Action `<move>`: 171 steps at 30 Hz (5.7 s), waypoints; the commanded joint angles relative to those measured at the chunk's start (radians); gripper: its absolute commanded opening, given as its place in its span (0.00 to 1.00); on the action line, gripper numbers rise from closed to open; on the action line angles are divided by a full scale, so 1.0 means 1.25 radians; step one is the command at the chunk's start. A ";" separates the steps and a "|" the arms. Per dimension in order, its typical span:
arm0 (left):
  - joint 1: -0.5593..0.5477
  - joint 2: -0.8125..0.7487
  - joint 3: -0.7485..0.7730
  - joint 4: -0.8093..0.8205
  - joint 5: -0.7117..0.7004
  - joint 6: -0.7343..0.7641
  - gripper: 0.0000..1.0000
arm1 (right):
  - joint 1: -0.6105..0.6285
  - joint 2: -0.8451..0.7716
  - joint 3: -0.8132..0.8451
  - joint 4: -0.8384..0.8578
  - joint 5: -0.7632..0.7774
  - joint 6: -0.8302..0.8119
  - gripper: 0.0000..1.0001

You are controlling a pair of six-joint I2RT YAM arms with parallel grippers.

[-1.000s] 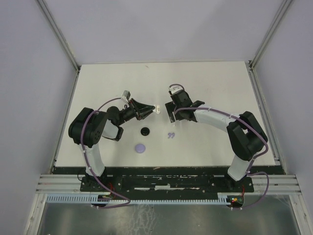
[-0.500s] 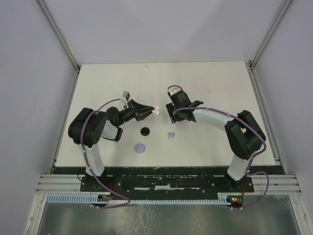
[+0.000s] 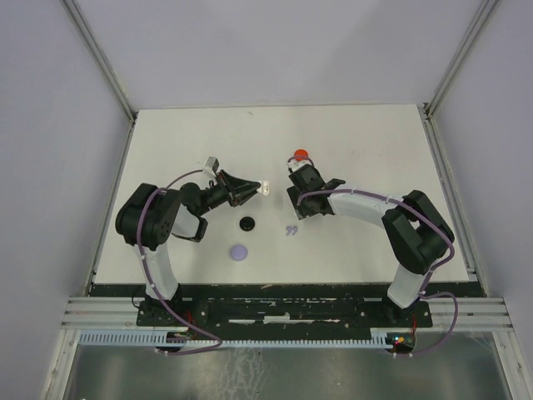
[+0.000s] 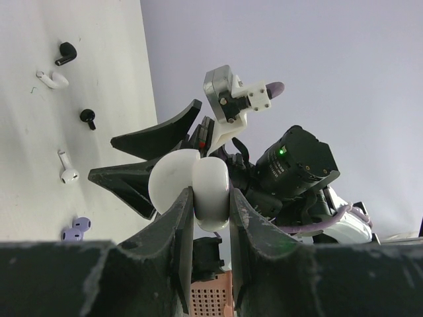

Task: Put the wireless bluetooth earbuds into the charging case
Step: Pick up the earbud from the center of the board.

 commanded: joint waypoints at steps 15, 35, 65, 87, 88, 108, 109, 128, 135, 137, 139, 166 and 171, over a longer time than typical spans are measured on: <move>0.023 -0.014 -0.016 0.164 0.038 -0.043 0.03 | 0.034 0.032 0.027 0.017 0.062 -0.016 0.68; 0.059 -0.033 -0.035 0.165 0.057 -0.045 0.03 | 0.048 0.104 0.108 0.016 0.057 -0.020 0.67; 0.065 -0.027 -0.031 0.165 0.057 -0.046 0.03 | 0.034 0.189 0.220 -0.001 0.073 -0.042 0.66; 0.065 -0.022 -0.035 0.165 0.056 -0.043 0.03 | 0.003 0.142 0.211 0.015 0.013 -0.074 0.65; 0.066 -0.022 -0.035 0.164 0.056 -0.043 0.03 | 0.002 0.140 0.209 0.014 0.005 -0.079 0.65; 0.065 -0.024 -0.037 0.165 0.056 -0.043 0.03 | -0.015 0.154 0.217 -0.020 -0.066 -0.066 0.51; 0.066 -0.024 -0.038 0.164 0.056 -0.043 0.03 | -0.018 0.154 0.216 -0.021 -0.072 -0.064 0.51; 0.065 -0.024 -0.034 0.164 0.055 -0.044 0.03 | -0.046 0.155 0.209 -0.030 -0.123 -0.045 0.43; 0.065 -0.024 -0.034 0.164 0.056 -0.045 0.03 | -0.056 0.154 0.201 -0.033 -0.144 -0.037 0.41; 0.065 -0.024 -0.034 0.164 0.055 -0.045 0.03 | -0.058 0.155 0.200 -0.033 -0.149 -0.036 0.40; 0.066 -0.024 -0.034 0.164 0.055 -0.045 0.03 | -0.059 0.156 0.200 -0.033 -0.153 -0.035 0.39; 0.065 -0.019 -0.037 0.164 0.064 -0.050 0.03 | -0.063 0.052 0.141 0.069 -0.155 -0.033 0.11; 0.065 -0.019 -0.038 0.163 0.066 -0.054 0.03 | -0.064 -0.024 0.088 0.158 -0.154 -0.027 0.08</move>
